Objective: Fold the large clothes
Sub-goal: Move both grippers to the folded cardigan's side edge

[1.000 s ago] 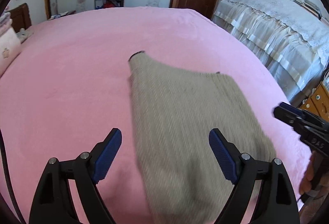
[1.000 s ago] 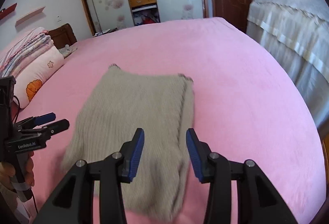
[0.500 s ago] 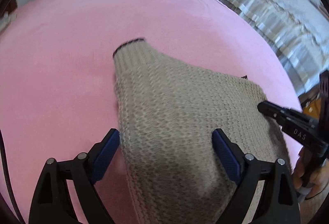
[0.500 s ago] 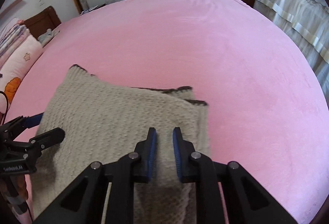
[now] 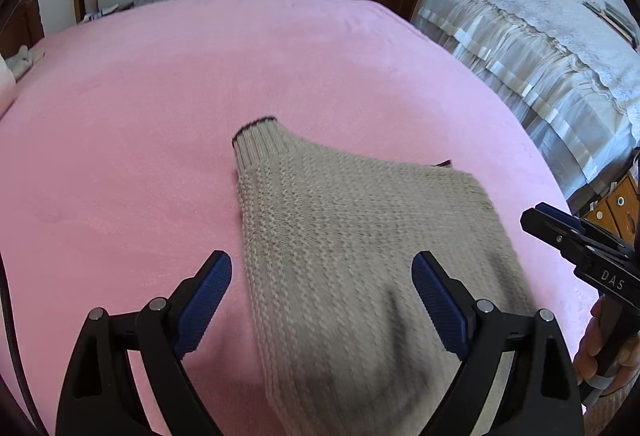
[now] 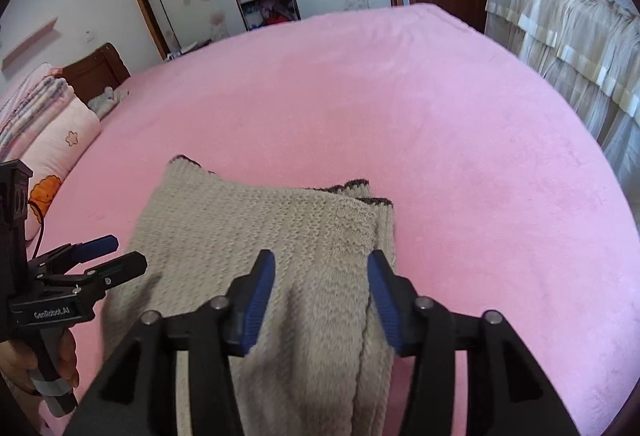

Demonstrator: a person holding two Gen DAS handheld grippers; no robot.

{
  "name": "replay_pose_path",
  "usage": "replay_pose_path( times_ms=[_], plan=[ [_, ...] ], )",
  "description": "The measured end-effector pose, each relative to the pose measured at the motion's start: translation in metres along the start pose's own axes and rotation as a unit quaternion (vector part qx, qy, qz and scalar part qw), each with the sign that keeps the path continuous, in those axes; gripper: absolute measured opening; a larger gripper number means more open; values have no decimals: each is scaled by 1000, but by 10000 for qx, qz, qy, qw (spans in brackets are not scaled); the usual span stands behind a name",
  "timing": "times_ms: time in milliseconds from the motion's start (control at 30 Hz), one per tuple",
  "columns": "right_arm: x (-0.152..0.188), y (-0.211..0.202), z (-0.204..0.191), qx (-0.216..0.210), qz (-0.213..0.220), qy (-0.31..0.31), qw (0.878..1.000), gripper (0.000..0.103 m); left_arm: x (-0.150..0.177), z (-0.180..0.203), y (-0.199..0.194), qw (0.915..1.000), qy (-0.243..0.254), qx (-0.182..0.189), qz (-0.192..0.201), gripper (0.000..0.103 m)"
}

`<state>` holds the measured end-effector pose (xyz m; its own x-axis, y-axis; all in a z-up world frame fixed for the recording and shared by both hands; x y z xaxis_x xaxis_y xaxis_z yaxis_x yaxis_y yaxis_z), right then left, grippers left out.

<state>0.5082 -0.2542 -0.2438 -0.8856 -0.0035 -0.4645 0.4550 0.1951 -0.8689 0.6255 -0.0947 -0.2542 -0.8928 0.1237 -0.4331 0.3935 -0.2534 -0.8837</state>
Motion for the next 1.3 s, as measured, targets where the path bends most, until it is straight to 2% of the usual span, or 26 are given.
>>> replay_pose_path(
  times_ms=[33, 133, 333, 400, 533, 600, 733, 833, 967, 1100, 1233, 1300],
  plan=[
    [2, -8, -2, -30, 43, 8, 10000, 51, 2, 3, -11, 10000, 25, -16, 61, 92],
    [12, -40, -7, -199, 227, 86, 9995, 54, 10, 9, -45, 9997, 100, 9, 228, 102],
    [34, -110, -12, -314, 686, 256, 9968, 78, 36, 23, -117, 9982, 208, 130, 541, 102],
    [40, -126, -13, -345, 738, 244, 9964, 81, 47, 32, -139, 9975, 290, 171, 617, 102],
    [55, -162, -16, -142, 831, -2, 9964, 89, 67, 48, -167, 9969, 562, 198, 522, 102],
    [63, -175, -16, -94, 831, -93, 9965, 92, 79, 59, -178, 9959, 746, 353, 372, 102],
    [79, -199, -11, 69, 866, -199, 9960, 93, 96, 69, -203, 9938, 803, 496, 586, 102],
    [86, -208, -8, 229, 855, -299, 9956, 96, 106, 73, -207, 9930, 863, 484, 652, 102],
    [95, -204, -2, 336, 761, -344, 9959, 98, 119, 73, -195, 9942, 864, 389, 513, 102],
    [102, -197, 5, 321, 700, -311, 9965, 98, 125, 66, -177, 9953, 847, 118, 445, 102],
    [113, -182, 11, 189, 506, -241, 9982, 98, 132, 56, -156, 9969, 777, -30, 154, 102],
    [118, -172, 15, 147, 400, -207, 9989, 98, 138, 51, -143, 9974, 705, 156, -69, 102]
  ],
)
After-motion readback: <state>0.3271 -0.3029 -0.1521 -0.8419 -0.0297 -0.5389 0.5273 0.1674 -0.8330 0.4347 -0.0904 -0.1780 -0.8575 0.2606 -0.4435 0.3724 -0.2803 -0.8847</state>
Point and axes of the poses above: each gripper's, at about its wrist camera, not at the fingertips, and y roughly the way its jaws point, z to its right, x to its underside, the point moved 8 cm from there along y, roughly the way its jaws point, and after that the axes turned 10 degrees about -z, right-handed, at the moved point
